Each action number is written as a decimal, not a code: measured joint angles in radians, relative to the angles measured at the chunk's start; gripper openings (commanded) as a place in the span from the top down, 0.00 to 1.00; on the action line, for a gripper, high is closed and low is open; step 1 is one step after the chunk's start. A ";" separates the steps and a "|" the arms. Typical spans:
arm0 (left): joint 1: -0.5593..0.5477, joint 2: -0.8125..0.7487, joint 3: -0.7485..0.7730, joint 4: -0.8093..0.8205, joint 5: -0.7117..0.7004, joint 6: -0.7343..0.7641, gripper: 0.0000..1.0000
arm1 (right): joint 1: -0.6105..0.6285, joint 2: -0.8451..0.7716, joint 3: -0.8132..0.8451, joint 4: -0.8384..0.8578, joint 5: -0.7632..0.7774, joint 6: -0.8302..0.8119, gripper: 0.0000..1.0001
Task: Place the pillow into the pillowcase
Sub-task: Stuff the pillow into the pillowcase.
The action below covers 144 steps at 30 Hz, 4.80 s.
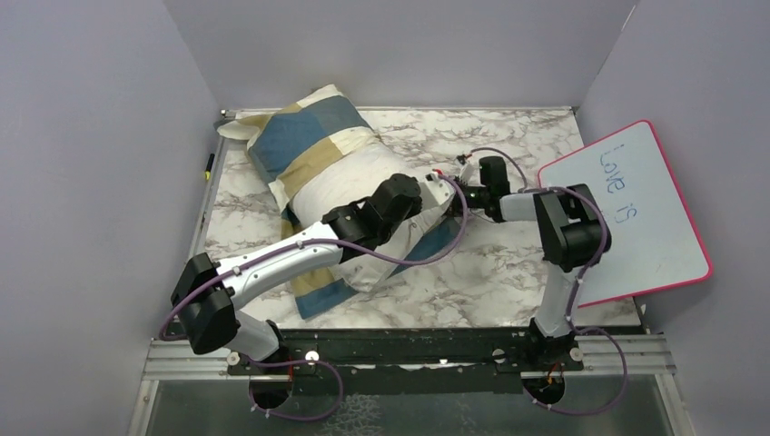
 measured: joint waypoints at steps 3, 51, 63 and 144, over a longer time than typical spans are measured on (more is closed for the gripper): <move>0.053 -0.001 -0.039 0.026 0.012 -0.004 1.00 | -0.002 -0.167 -0.022 -0.167 0.010 -0.011 1.00; 0.240 -0.100 -0.324 0.250 0.479 -0.100 0.24 | 0.052 -0.259 -0.089 0.190 0.331 -0.814 0.36; 0.228 -0.056 -0.333 0.303 0.393 -0.015 1.00 | 0.150 -0.061 0.000 0.412 0.514 -1.065 0.58; 0.227 -0.121 -0.380 0.320 0.358 -0.094 1.00 | 0.157 -0.031 0.004 0.505 0.457 -0.991 0.99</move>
